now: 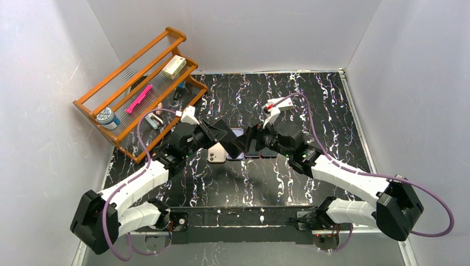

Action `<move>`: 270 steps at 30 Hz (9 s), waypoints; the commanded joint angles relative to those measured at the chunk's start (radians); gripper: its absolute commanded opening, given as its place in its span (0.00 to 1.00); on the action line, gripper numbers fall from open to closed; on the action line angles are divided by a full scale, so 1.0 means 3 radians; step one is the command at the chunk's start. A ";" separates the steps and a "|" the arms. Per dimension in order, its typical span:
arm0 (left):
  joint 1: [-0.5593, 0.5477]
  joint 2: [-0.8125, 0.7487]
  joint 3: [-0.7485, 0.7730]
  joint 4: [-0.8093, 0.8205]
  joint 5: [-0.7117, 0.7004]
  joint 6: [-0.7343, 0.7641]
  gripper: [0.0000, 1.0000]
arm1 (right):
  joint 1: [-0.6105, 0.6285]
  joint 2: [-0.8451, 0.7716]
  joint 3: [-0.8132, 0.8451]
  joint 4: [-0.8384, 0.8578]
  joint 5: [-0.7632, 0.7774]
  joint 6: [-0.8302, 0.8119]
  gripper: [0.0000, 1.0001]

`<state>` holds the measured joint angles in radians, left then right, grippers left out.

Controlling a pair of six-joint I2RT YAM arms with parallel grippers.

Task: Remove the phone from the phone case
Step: Pick up the phone at the center of the board, then remove the phone case from the phone.

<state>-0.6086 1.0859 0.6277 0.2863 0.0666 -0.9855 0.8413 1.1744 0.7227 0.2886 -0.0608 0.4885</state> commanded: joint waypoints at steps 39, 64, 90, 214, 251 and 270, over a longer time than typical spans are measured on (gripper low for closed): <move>0.0106 -0.0570 -0.0826 0.1940 -0.0438 -0.1673 0.00 | -0.0307 0.0375 -0.0805 0.2948 -0.1205 0.1889 0.33; 0.0109 -0.0289 -0.0746 0.1938 -0.0016 -0.1991 0.00 | -0.0314 0.0361 -0.0208 0.1771 -0.1550 -0.0609 0.01; 0.0157 -0.0335 -0.0753 0.1980 0.0022 -0.1603 0.00 | -0.0415 0.0269 -0.0771 0.2883 -0.1214 0.1239 0.63; 0.0939 0.0118 0.0971 0.0194 0.2961 0.1052 0.00 | -0.0758 0.0199 0.0116 0.0515 -0.3089 -0.1682 0.76; 0.0888 0.0032 0.1003 -0.0127 0.3139 0.1277 0.00 | -0.0411 0.0406 0.0598 -0.0215 -0.3105 -0.2864 0.31; 0.0875 -0.0172 0.0812 0.0421 0.3070 0.1152 0.00 | -0.0409 0.0379 0.0474 0.0305 -0.3385 -0.2125 0.48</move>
<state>-0.3420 1.0729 0.8719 0.3153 0.9932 -0.6125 0.7132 1.2694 0.8410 0.3210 -1.0332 -0.1932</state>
